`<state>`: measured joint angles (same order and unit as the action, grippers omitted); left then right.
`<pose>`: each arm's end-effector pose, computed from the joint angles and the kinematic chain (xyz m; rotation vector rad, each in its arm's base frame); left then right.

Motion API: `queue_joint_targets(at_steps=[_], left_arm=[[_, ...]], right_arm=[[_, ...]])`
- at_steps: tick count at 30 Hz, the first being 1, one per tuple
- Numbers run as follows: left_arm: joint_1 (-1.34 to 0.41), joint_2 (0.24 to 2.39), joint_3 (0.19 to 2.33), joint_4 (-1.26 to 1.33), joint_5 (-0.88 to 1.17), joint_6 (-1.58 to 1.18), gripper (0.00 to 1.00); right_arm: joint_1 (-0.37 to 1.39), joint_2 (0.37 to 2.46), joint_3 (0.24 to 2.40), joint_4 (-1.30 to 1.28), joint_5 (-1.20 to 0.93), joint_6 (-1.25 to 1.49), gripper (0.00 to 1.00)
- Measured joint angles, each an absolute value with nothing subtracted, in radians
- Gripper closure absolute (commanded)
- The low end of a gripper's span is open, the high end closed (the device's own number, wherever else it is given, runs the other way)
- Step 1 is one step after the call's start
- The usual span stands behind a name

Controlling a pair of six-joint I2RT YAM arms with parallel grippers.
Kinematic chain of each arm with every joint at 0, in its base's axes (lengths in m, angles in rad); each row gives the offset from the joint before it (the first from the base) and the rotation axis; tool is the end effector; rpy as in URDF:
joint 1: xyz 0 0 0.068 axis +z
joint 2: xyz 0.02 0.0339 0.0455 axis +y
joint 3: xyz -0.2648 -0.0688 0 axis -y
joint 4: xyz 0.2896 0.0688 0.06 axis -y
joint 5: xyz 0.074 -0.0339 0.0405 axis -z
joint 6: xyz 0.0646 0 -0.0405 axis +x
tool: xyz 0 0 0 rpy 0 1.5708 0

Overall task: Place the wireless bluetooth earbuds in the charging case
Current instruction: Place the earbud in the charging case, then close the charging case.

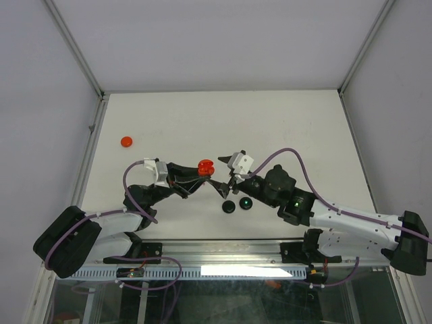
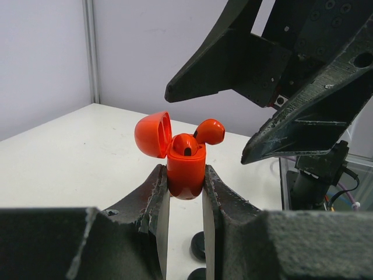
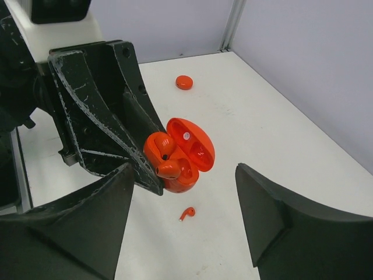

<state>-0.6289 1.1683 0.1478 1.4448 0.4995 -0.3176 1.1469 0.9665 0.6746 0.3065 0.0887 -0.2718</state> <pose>0.1742 -0.1650 0.1955 0.6476 1.1004 -1.1080 0.1296 0.2734 0.3075 -0.9802 1.2517 0.6190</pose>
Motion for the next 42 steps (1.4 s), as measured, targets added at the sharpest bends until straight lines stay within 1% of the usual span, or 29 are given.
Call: queue_joint_targets(at_steps=[6, 14, 23, 33, 38, 42], left_arm=[[-0.629, 1.164, 0.148, 1.444, 0.500, -0.311, 1.00], [-0.629, 1.149, 0.148, 1.444, 0.500, -0.303, 1.00], [-0.629, 1.149, 0.147, 1.444, 0.500, -0.303, 1.00], [-0.629, 1.150, 0.147, 1.444, 0.514, -0.302, 1.00], [-0.629, 1.158, 0.147, 1.443, 0.534, -0.302, 1.00], [-0.629, 1.164, 0.147, 1.438, 0.543, -0.302, 1.00]], right_arm=[[1.147, 0.992, 0.673, 0.361, 0.114, -0.223, 0.25], [1.147, 0.995, 0.672, 0.374, 0.190, -0.213, 0.25], [1.146, 0.974, 0.646, 0.354, 0.230, -0.237, 0.25], [1.104, 0.930, 0.645, 0.306, 0.244, -0.252, 0.22], [1.043, 0.929, 0.648, 0.235, 0.181, -0.225, 0.19], [0.941, 0.929, 0.677, 0.147, 0.014, -0.163, 0.17]])
